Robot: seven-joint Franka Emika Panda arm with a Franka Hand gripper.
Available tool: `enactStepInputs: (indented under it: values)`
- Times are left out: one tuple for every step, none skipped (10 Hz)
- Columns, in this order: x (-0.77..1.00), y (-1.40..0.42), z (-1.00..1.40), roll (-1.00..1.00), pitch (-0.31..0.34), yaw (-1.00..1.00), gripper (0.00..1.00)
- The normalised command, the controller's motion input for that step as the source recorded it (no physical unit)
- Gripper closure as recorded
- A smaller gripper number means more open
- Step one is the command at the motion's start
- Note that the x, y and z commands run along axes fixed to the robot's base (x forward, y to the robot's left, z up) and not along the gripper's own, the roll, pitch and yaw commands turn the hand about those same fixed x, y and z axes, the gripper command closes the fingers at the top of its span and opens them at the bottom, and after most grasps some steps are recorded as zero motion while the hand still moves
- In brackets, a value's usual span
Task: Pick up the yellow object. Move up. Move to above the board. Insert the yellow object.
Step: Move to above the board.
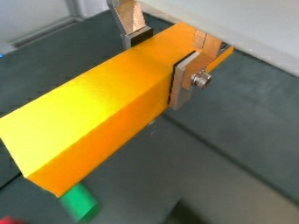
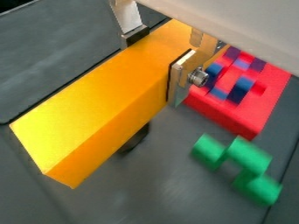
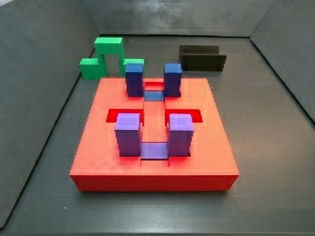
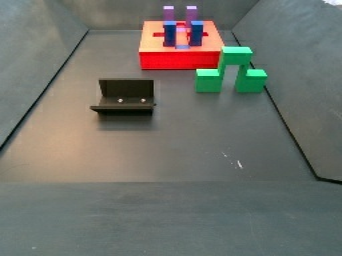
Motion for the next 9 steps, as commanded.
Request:
enactStepInputs:
  values:
    - [-0.09, -1.40, 0.17, 0.03, 0.107, 0.10, 1.00]
    - [-0.09, -1.40, 0.17, 0.00, 0.050, 0.05, 1.00]
    - [-0.10, -1.40, 0.18, 0.00, 0.029, 0.04, 1.00]
    - [-0.10, -1.40, 0.18, 0.00, 0.021, 0.03, 1.00]
    - [-0.10, -1.40, 0.18, -0.01, 0.022, 0.02, 1.00]
    - [-0.08, -1.40, 0.20, 0.02, 0.031, 0.01, 1.00]
    - [-0.07, -1.40, 0.22, 0.00, 0.049, 0.01, 1.00]
    - [-0.05, -1.40, 0.23, 0.01, 0.074, 0.01, 1.00]
    - [-0.01, -0.92, 0.15, 0.01, 0.091, 0.01, 1.00]
